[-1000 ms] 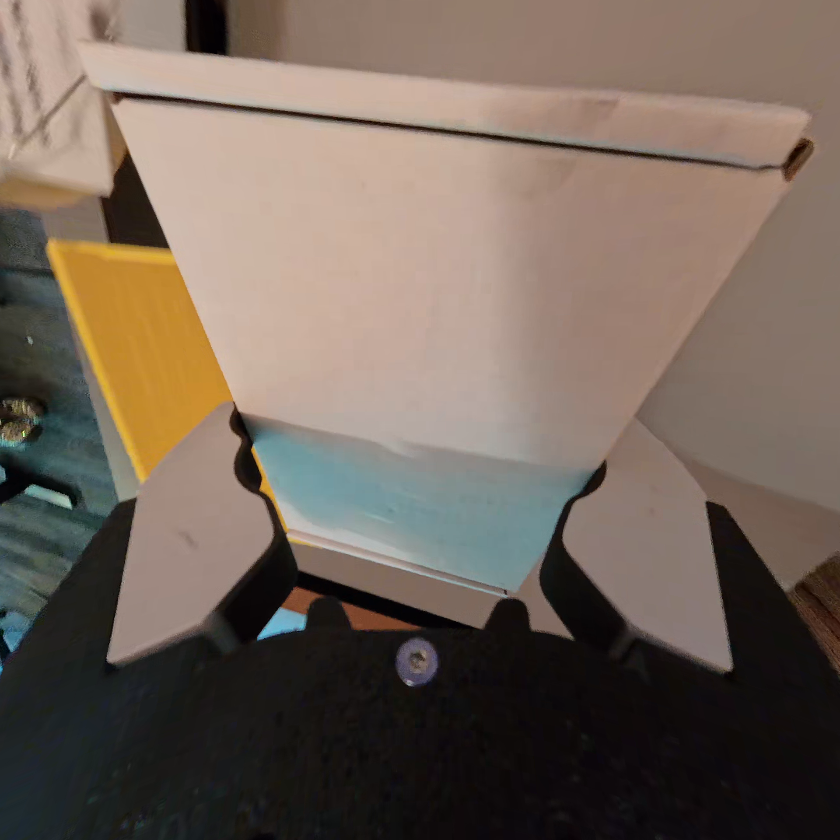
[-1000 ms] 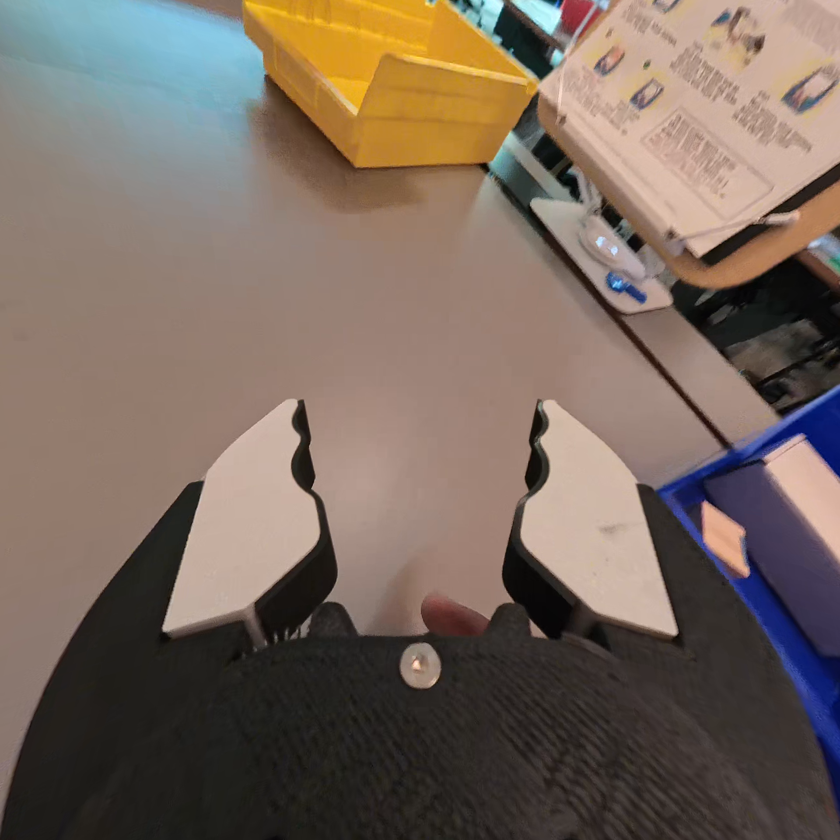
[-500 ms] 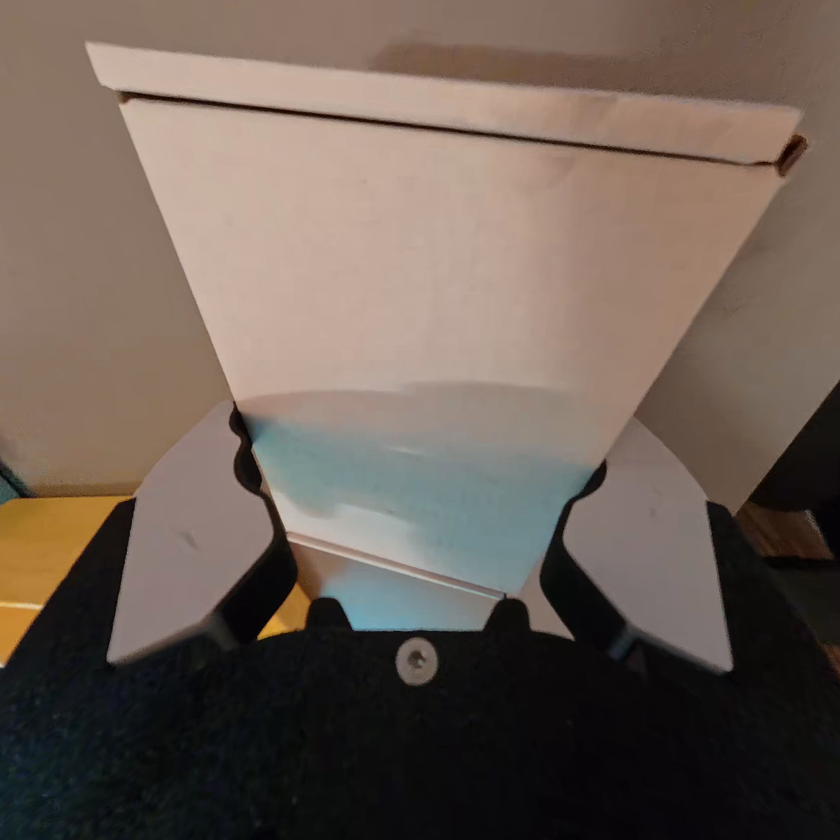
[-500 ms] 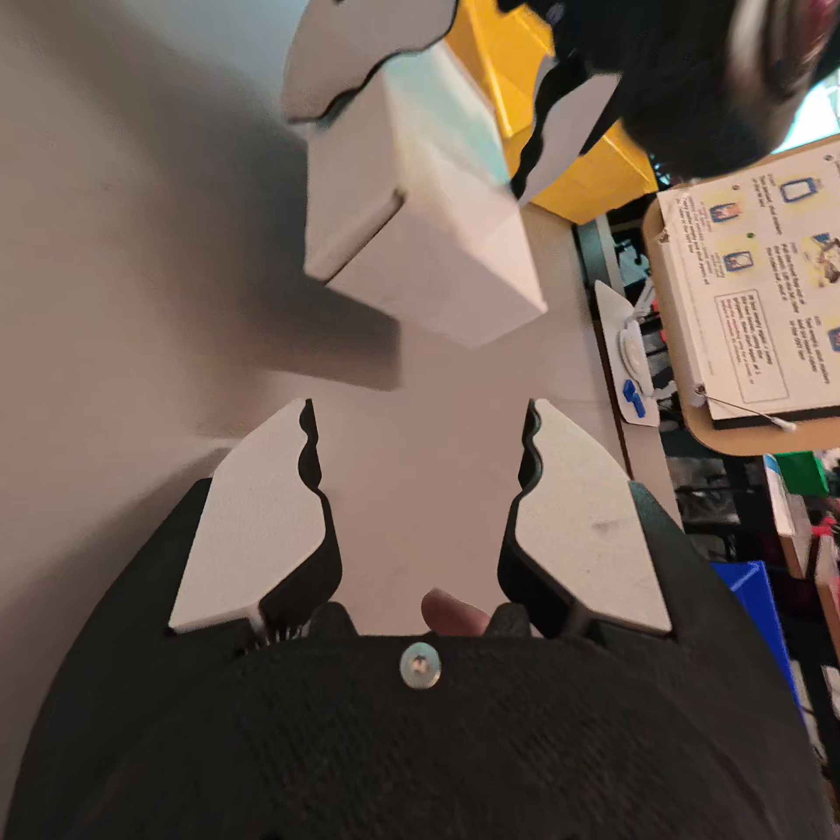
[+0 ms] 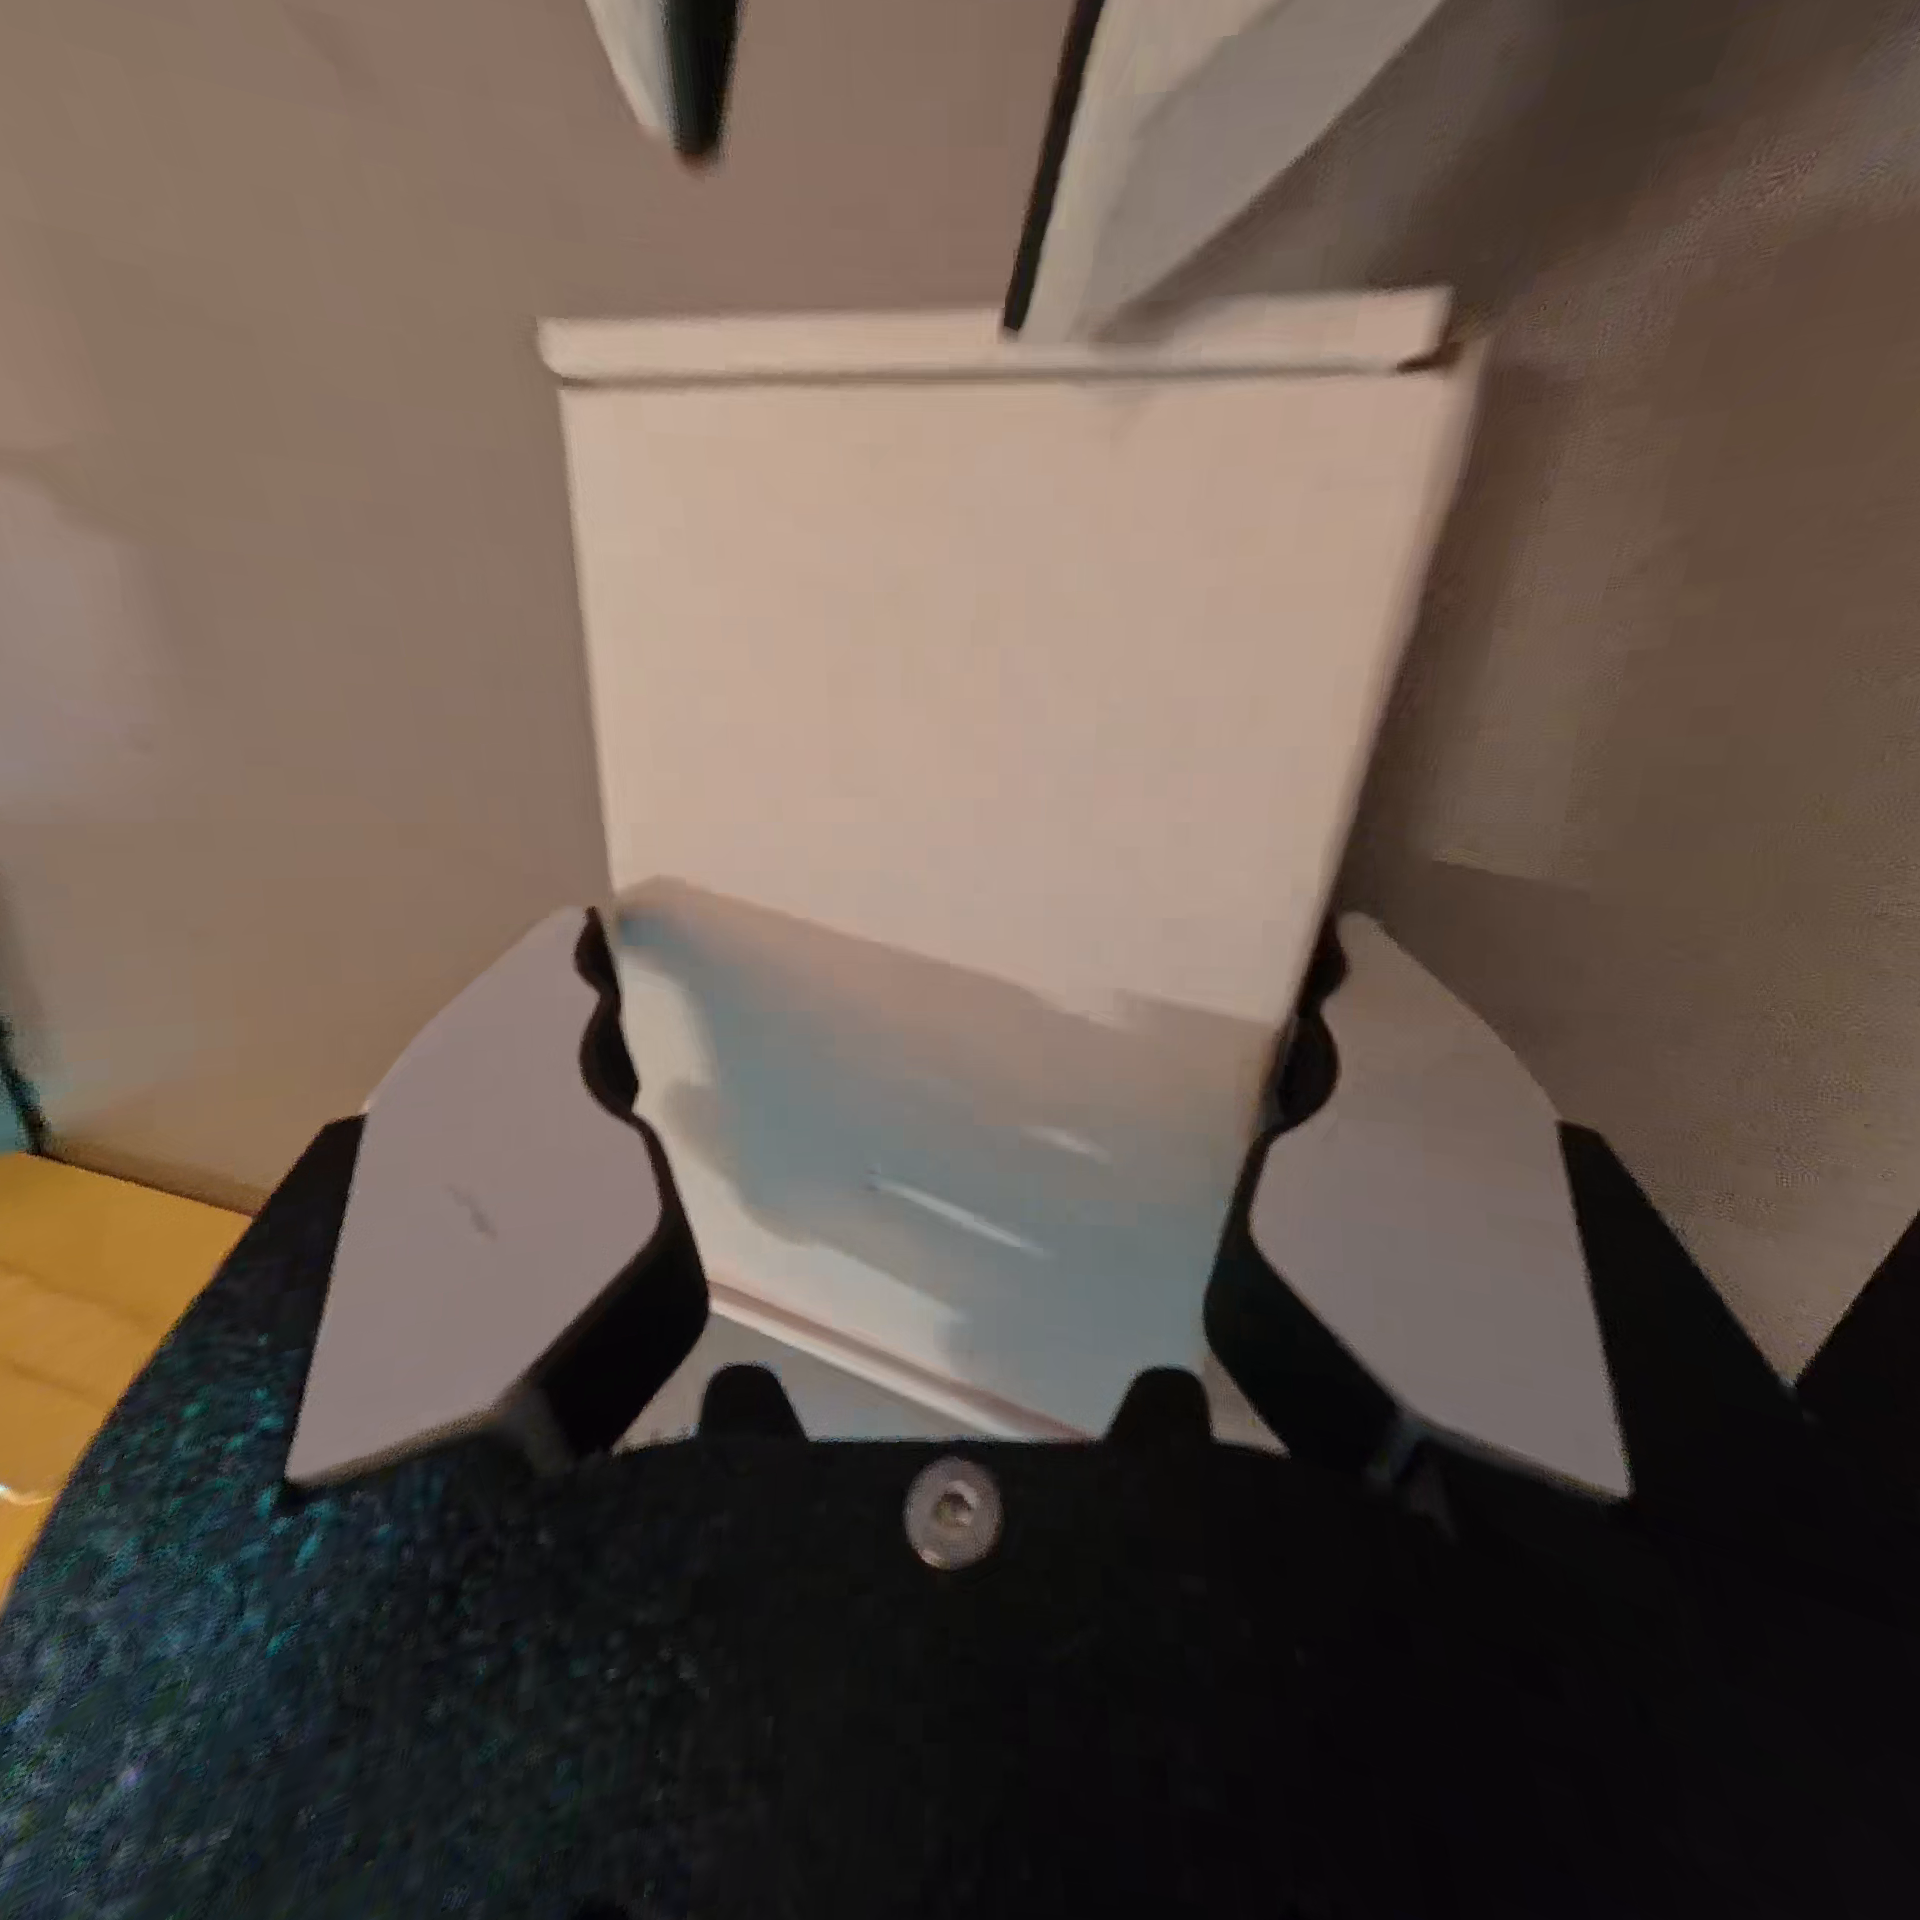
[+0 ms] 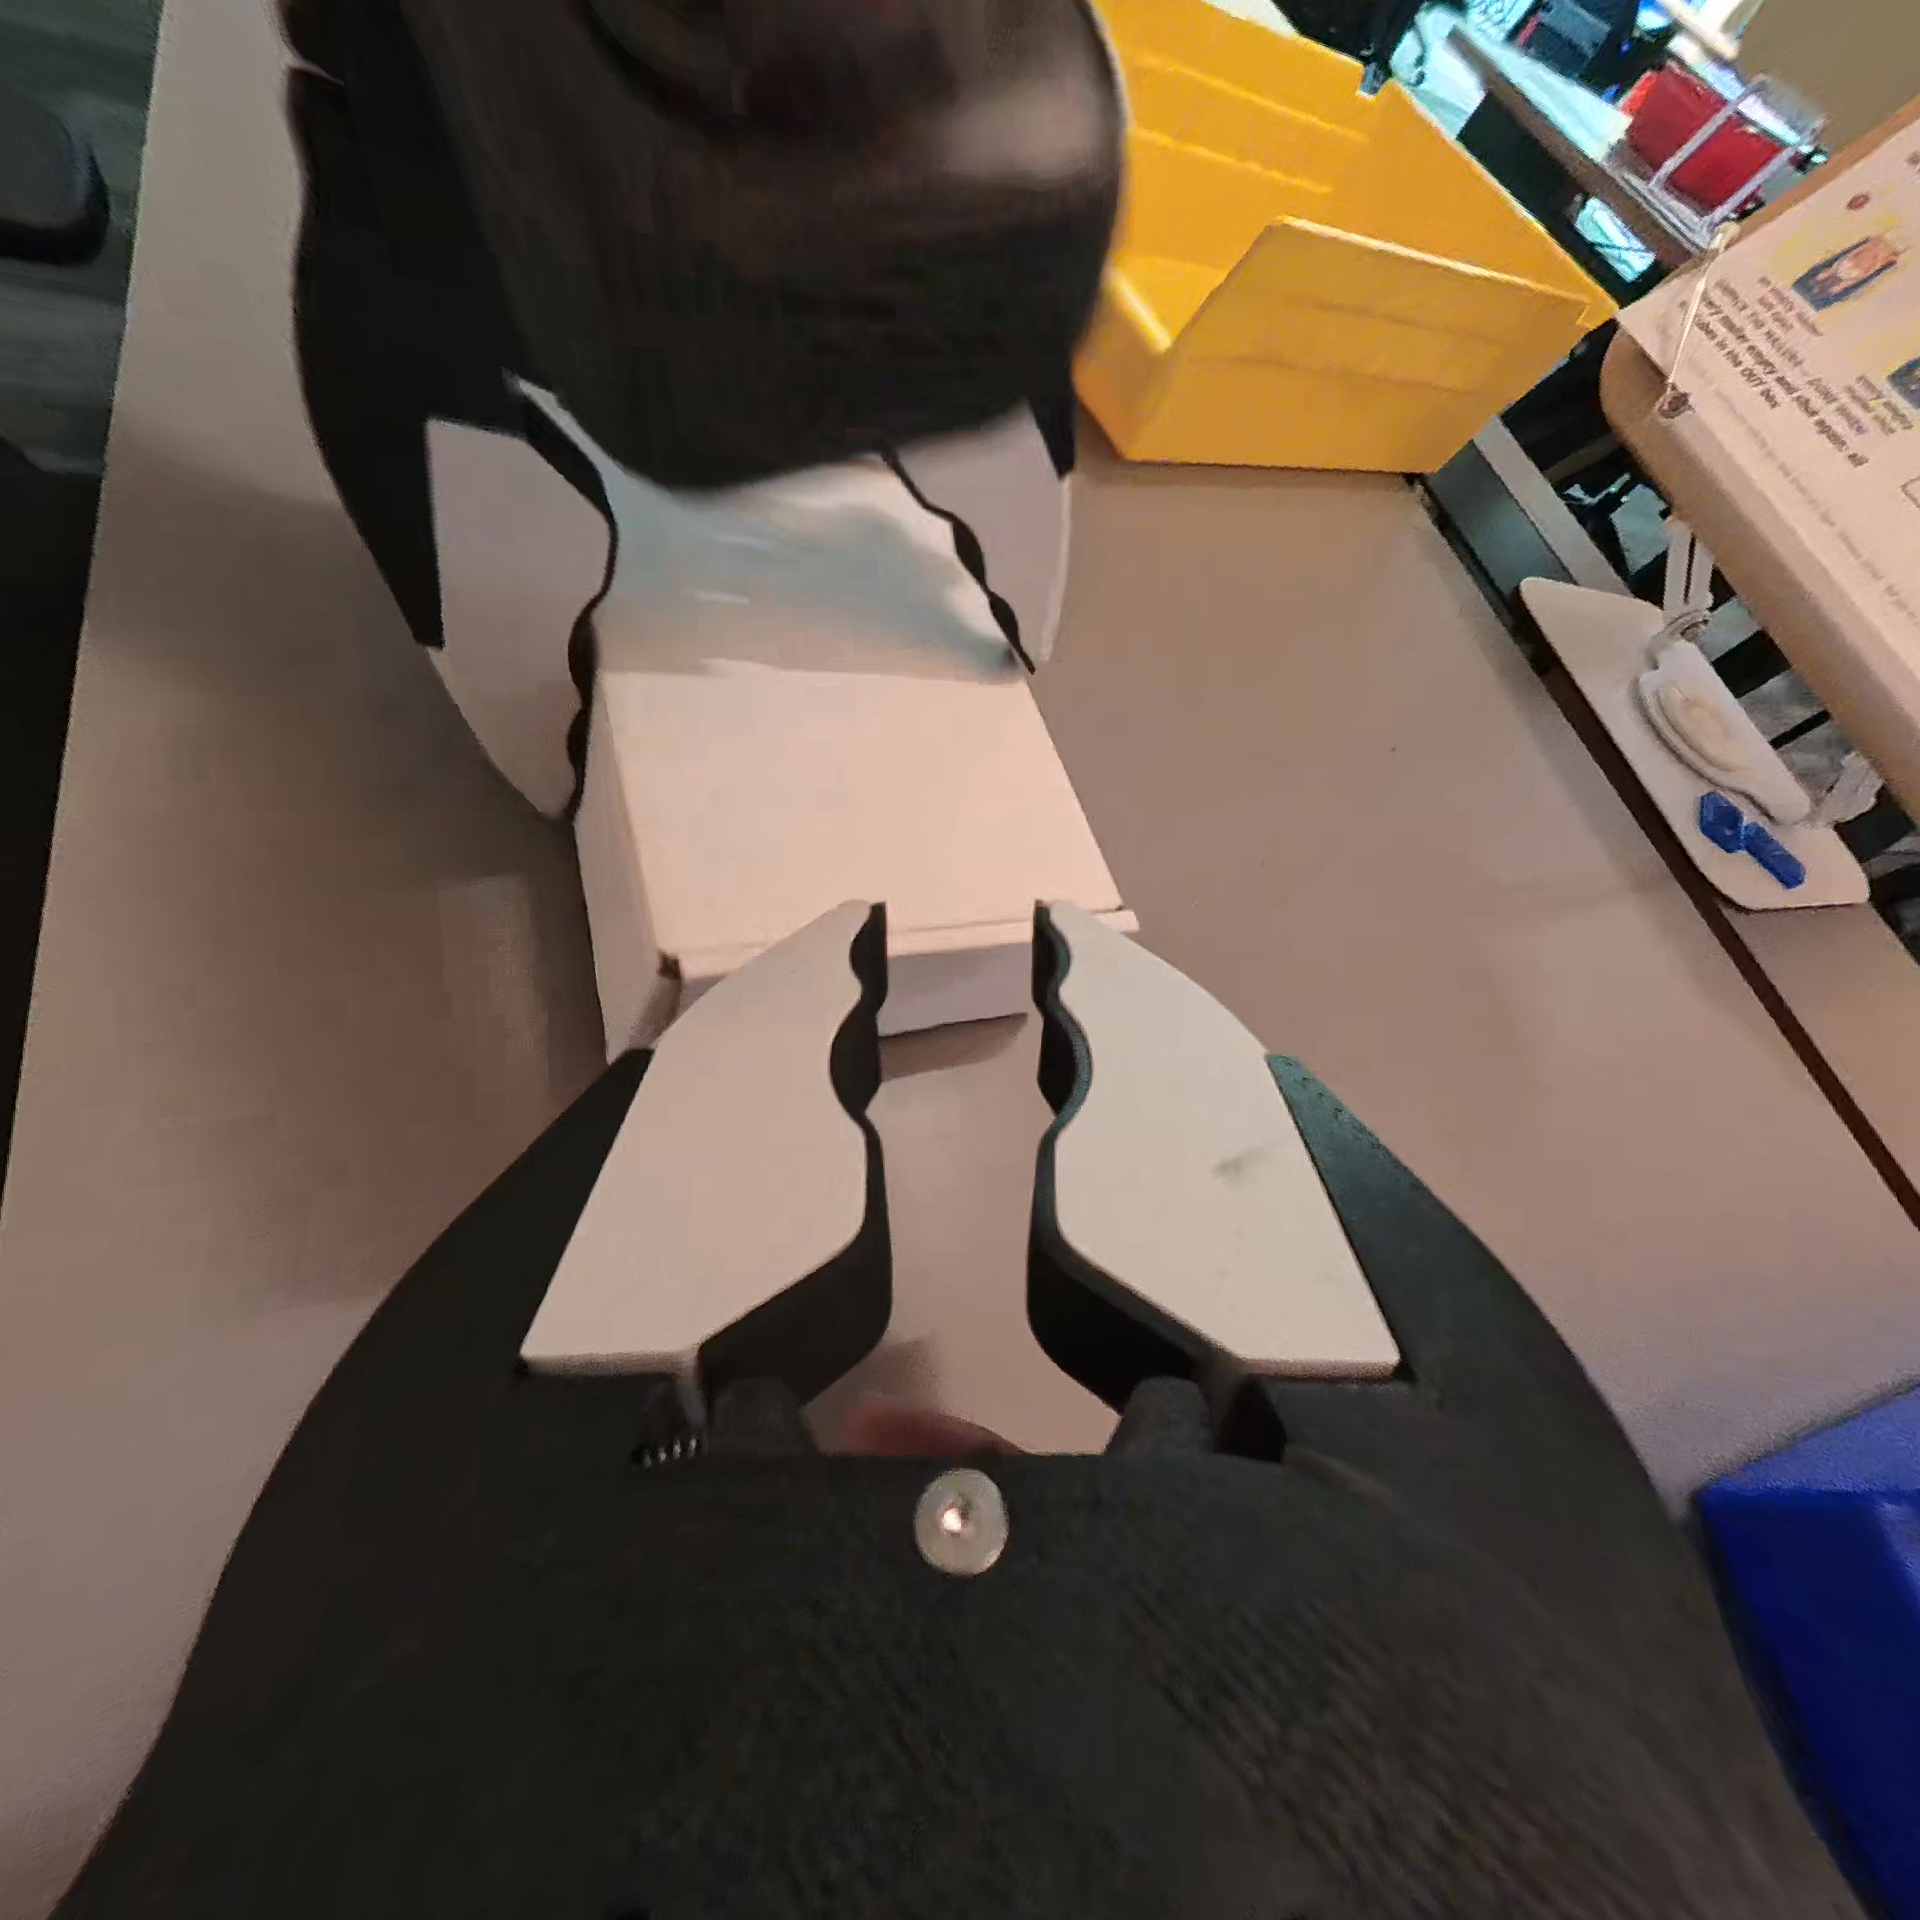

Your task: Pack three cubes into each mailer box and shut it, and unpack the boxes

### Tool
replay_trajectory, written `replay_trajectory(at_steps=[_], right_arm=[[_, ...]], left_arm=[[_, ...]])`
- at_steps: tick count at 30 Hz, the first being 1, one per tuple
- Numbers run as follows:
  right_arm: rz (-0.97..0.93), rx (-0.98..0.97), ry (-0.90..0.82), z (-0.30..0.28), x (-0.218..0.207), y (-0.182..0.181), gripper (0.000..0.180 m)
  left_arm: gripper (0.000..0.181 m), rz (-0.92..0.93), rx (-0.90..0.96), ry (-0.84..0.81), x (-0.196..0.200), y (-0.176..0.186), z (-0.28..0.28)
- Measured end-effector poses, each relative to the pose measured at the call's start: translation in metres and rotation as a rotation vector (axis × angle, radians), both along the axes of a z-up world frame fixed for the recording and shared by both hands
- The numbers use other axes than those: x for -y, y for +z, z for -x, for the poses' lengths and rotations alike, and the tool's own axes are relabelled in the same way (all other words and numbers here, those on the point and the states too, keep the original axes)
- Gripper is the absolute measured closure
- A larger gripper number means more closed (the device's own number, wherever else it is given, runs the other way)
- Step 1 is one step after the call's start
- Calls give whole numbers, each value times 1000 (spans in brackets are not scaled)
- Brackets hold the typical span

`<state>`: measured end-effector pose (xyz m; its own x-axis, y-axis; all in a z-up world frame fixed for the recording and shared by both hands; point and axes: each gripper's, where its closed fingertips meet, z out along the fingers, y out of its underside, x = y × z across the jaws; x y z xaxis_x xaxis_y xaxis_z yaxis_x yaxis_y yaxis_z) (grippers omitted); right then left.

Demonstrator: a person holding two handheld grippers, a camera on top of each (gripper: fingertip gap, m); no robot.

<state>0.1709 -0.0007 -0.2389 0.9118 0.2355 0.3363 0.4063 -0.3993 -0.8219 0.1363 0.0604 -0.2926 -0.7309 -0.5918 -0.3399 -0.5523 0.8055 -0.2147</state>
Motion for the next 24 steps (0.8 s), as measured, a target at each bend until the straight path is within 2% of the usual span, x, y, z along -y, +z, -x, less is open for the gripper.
replay_trajectory(at_steps=[3, 6, 8, 12, 15, 21, 22, 24], right_arm=[[-77, -22, -49, -5, -11, 8, 156], [-95, 10, -102, -13, -19, 5, 168], [-67, 58, -99, -13, -21, -2, 178], [-12, 96, -89, -10, -24, -13, 180], [32, 177, -80, -11, -21, -17, 180], [10, 112, -50, -13, -16, -17, 180], [2, 80, -47, -14, -14, -17, 180], [-6, 30, -50, -17, -11, -17, 180]], left_arm=[[79, 191, 168, -41, 14, 33, 0], [79, 382, 243, -79, 18, 62, 18], [79, 423, 306, -101, 9, 72, 31], [80, 265, 522, -173, -31, 71, 46], [89, 102, 660, -265, -52, 62, 55], [73, -276, 661, -390, -82, 31, 48], [73, -310, 656, -423, -81, 27, 45], [84, -317, 656, -453, -76, 22, 36]])
